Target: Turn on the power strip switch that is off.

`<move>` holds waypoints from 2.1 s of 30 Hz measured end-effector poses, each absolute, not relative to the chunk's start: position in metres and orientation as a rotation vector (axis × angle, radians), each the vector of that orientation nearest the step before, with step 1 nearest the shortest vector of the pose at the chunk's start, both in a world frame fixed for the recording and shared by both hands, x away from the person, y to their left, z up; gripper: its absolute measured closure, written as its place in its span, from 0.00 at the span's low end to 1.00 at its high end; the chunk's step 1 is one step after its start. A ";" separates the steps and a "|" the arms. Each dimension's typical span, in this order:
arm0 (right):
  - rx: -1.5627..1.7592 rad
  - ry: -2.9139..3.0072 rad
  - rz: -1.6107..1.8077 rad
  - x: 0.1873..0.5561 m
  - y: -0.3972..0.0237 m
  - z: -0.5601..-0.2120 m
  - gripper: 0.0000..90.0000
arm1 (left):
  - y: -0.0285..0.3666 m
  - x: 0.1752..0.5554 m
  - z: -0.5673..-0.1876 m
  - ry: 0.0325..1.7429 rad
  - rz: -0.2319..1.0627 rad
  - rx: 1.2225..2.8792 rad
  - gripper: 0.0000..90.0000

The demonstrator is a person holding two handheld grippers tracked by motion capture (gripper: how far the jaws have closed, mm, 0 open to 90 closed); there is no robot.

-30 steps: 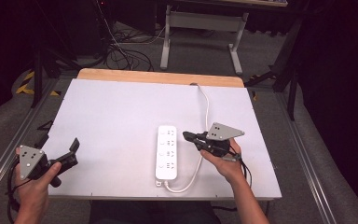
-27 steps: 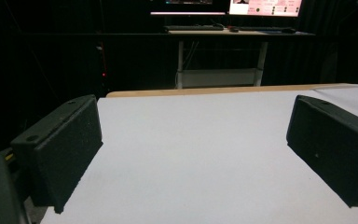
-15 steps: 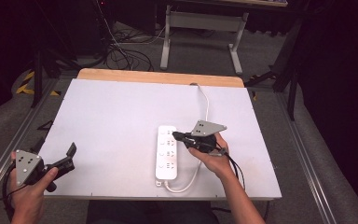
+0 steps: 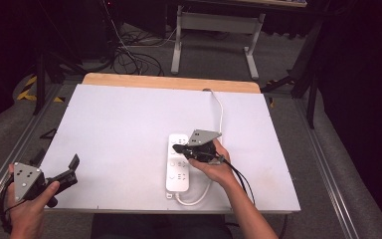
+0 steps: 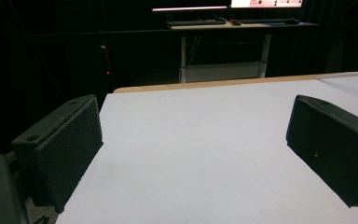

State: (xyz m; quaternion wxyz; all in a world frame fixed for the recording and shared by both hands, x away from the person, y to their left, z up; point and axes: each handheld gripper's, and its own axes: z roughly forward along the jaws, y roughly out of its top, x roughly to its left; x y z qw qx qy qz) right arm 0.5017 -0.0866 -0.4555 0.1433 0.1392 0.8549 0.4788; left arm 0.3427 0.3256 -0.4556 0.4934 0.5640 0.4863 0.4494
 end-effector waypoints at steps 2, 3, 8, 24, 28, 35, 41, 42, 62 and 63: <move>0.410 2.467 1.379 0.504 -0.085 -0.457 1.00 | 0.326 0.342 -0.456 1.182 1.091 1.364 0.05; 0.413 2.470 1.377 0.505 -0.085 -0.457 1.00 | 0.326 0.342 -0.456 1.181 1.092 1.362 0.05; 0.420 2.496 1.347 0.509 -0.082 -0.462 1.00 | 0.328 0.339 -0.456 1.188 1.097 1.357 0.05; 0.459 2.525 1.302 0.515 -0.076 -0.469 1.00 | 0.329 0.334 -0.456 1.189 1.112 1.361 0.05; 0.459 2.530 1.294 0.516 -0.074 -0.471 1.00 | 0.329 0.335 -0.456 1.184 1.111 1.364 0.05; 0.464 2.530 1.245 0.515 -0.074 -0.469 1.00 | 0.329 0.335 -0.456 1.183 1.107 1.366 0.05; 0.467 2.538 1.232 0.516 -0.074 -0.469 1.00 | 0.327 0.337 -0.456 1.183 1.105 1.363 0.05; 0.468 2.529 1.244 0.516 -0.075 -0.470 1.00 | 0.328 0.337 -0.456 1.183 1.105 1.364 0.05; 0.492 2.524 1.260 0.514 -0.072 -0.470 1.00 | 0.328 0.337 -0.456 1.183 1.097 1.361 0.05; 0.492 2.524 1.260 0.514 -0.072 -0.470 1.00 | 0.328 0.337 -0.456 1.183 1.097 1.361 0.05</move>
